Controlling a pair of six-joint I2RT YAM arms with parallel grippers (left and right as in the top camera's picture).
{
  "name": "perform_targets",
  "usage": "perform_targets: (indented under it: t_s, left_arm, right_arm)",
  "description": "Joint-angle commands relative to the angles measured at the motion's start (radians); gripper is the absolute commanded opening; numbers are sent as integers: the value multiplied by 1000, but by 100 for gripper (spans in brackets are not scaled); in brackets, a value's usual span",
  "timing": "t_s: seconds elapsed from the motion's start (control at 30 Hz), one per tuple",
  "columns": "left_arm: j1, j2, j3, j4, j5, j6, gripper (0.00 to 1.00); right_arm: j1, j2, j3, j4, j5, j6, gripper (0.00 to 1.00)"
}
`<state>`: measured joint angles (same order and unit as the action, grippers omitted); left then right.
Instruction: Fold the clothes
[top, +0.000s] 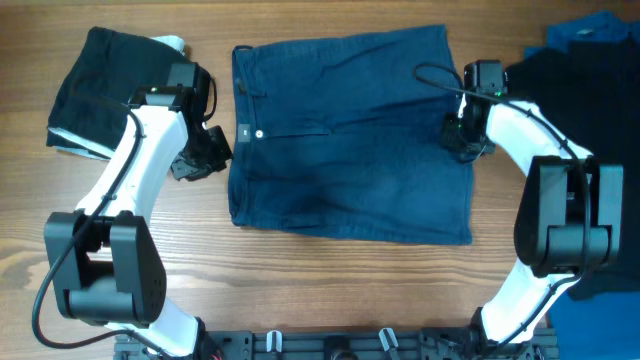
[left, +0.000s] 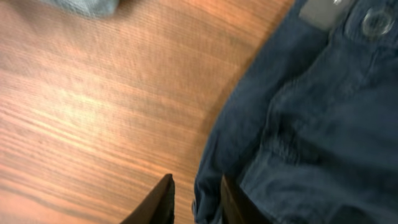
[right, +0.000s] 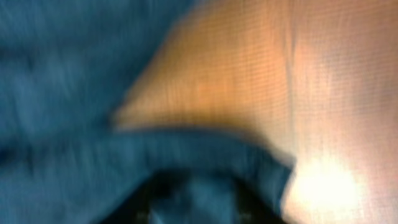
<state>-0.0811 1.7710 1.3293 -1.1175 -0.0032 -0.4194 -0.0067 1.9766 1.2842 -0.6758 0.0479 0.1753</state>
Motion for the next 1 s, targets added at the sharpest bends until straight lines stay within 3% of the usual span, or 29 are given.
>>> perform_targets:
  t_s: [0.0,0.07,0.17,0.3,0.47,0.57,0.6,0.7,0.77,0.87,0.97]
  left_arm:
    - [6,9,-7,-50,144,37,27]
    - [5,9,-7,-94,225,74,24]
    - [5,3,-8,-118,227,75,23]
    - [-30,-60,-80,-104,231,62,21]
    - [-140,-217,-276,92,192,-47,27]
    - [-180,-217,-330,171,47,-95,35]
    - [-180,-217,-343,196,47,-95,38]
    - [-180,-217,-345,238,47,-94,63]
    - [-180,-217,-345,282,50,-94,68]
    - [-204,-217,-348,285,55,-93,68]
    - [-234,-217,-348,268,85,-94,68]
  right_arm:
    - [-6,-127,131,-212,-126,14,56]
    - [-6,-222,131,-384,-166,84,56]
    - [-6,-299,121,-570,-180,100,55]
    - [-6,-406,-24,-668,-184,200,56]
    - [-6,-526,-318,-557,-281,280,58]
    - [-6,-528,-447,-407,-372,419,59]
    - [-6,-528,-481,-368,-370,459,61]
    - [-6,-528,-516,-301,-331,544,62]
    - [-6,-528,-521,-264,-335,605,63]
    - [-8,-528,-520,-231,-330,599,68]
    - [-8,-528,-460,-244,-339,428,65]
